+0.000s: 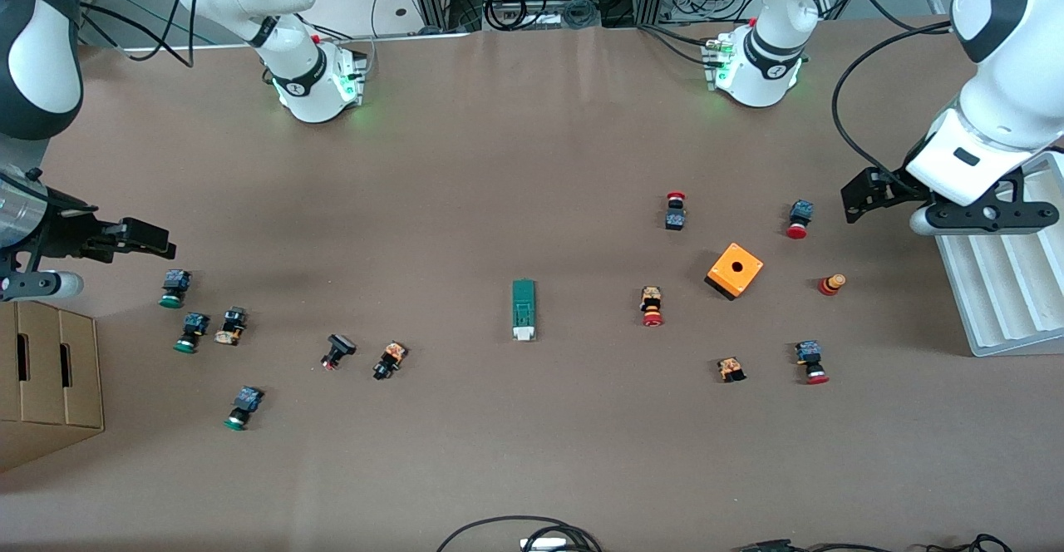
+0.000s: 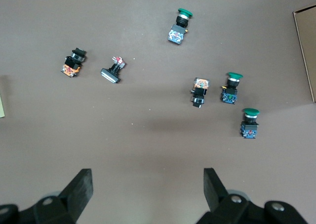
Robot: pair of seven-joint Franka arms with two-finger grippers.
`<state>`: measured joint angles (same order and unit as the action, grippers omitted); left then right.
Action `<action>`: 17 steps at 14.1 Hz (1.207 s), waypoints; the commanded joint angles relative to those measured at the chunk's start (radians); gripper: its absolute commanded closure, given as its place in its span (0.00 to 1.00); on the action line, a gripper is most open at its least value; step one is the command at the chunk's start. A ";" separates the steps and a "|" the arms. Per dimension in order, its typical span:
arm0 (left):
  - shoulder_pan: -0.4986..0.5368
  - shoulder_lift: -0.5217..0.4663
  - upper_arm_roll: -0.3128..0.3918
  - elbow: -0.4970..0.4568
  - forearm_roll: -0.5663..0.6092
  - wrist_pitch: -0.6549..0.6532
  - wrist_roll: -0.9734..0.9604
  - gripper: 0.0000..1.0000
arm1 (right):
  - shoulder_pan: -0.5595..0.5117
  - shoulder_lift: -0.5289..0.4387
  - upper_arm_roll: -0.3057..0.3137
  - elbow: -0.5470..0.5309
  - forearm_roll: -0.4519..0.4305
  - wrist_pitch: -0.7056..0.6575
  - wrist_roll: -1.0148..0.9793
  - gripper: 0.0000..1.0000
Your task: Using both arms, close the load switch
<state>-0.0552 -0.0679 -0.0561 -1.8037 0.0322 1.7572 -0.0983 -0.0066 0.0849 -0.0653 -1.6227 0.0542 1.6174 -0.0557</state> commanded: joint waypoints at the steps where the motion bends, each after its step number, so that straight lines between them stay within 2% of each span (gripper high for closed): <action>1: -0.015 0.005 0.019 0.010 -0.011 -0.004 0.019 0.00 | 0.010 -0.011 -0.002 -0.019 0.004 0.012 0.022 0.00; 5: -0.014 0.007 0.019 0.012 -0.011 -0.022 0.017 0.00 | 0.016 0.003 -0.002 -0.019 0.004 0.012 0.017 0.00; 9: -0.012 0.013 0.019 0.017 -0.011 -0.022 0.015 0.00 | 0.016 0.019 -0.004 0.033 0.003 0.012 0.019 0.00; 17: -0.017 0.014 0.016 0.026 -0.011 -0.024 -0.014 0.00 | 0.011 0.018 -0.007 0.034 0.003 0.018 0.014 0.00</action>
<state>-0.0585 -0.0605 -0.0487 -1.8005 0.0322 1.7516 -0.0993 0.0021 0.0946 -0.0683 -1.6109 0.0542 1.6328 -0.0459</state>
